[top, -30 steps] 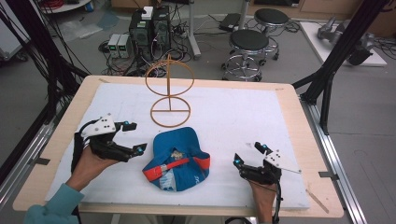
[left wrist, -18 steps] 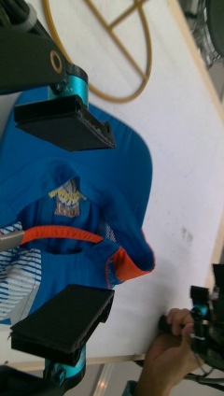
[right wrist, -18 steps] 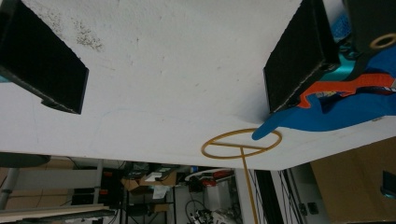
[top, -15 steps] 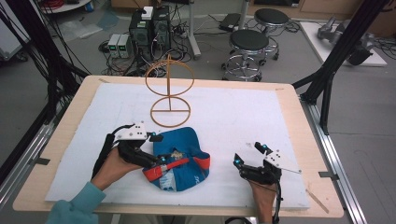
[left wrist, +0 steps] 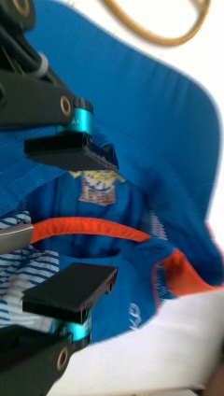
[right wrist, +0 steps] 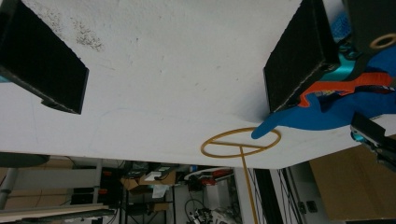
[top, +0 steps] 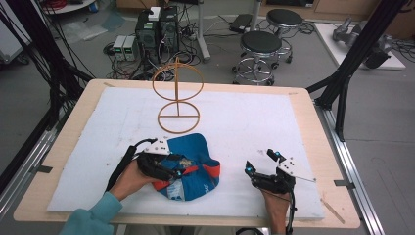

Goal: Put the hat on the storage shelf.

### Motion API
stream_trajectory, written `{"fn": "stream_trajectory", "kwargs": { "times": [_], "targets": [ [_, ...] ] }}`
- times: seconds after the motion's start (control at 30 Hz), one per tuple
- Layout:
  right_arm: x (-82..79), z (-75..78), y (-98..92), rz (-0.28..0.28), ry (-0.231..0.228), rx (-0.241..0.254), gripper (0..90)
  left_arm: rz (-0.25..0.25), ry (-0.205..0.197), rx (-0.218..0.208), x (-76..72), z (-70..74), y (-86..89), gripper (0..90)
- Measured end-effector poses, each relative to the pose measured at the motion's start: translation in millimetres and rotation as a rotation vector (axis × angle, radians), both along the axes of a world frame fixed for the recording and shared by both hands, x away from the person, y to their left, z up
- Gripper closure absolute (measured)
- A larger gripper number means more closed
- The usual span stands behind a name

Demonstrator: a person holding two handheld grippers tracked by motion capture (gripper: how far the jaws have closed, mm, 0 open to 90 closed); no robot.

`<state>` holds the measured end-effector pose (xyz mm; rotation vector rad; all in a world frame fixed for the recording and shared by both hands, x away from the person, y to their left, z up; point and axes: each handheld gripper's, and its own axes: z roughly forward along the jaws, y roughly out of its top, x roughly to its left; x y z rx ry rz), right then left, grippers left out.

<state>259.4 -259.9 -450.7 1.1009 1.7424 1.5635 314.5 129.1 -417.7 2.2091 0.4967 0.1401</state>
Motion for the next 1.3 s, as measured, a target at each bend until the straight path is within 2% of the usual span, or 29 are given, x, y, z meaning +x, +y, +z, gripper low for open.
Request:
{"fn": "stream_trajectory", "kwargs": {
  "times": [0.03,0.2,0.33,0.5,0.67,0.7,0.83,0.93,1.07,1.17,1.3],
  "targets": [
    [0.1,0.0,-0.1,-0.001,-0.002,0.000,5.6,-0.002,0.008,0.000,0.3,-1.1,-0.7,46.6],
    [0.4,-0.1,-0.4,-0.003,-0.005,0.001,5.6,-0.004,0.026,0.032,1.0,-5.3,-4.3,50.8],
    [0.0,-0.1,-0.2,-0.003,-0.002,0.001,5.5,0.018,0.036,0.048,3.8,-9.7,-7.1,55.9],
    [0.3,-0.2,-0.6,-0.003,-0.005,0.002,5.6,0.004,0.051,0.068,3.3,-12.5,-9.1,60.4],
    [0.5,-0.2,-0.7,-0.002,-0.006,0.003,5.6,-0.002,0.065,0.102,1.8,-15.7,-11.9,54.8],
    [0.3,-0.2,-0.7,-0.002,-0.006,0.001,5.6,-0.003,0.059,0.107,1.4,-16.8,-11.8,54.3],
    [0.2,-0.2,-0.7,-0.002,-0.006,0.004,5.6,0.007,0.040,0.080,-2.3,-20.2,-9.1,54.0],
    [0.2,-0.2,-0.6,-0.003,-0.006,0.002,5.6,0.009,0.024,0.098,-3.7,-19.6,-9.1,55.6],
    [0.2,-0.1,-0.5,-0.004,-0.006,0.001,5.5,0.006,0.020,0.115,-4.3,-17.8,-7.5,71.6],
    [0.2,-0.2,-0.6,-0.004,-0.005,0.002,5.6,-0.003,0.000,0.129,-7.3,-17.2,-8.8,73.8],
    [0.3,-0.2,-0.7,-0.003,-0.005,0.004,5.6,-0.011,-0.007,0.139,-10.3,-15.3,-8.8,78.6]
  ]
}}
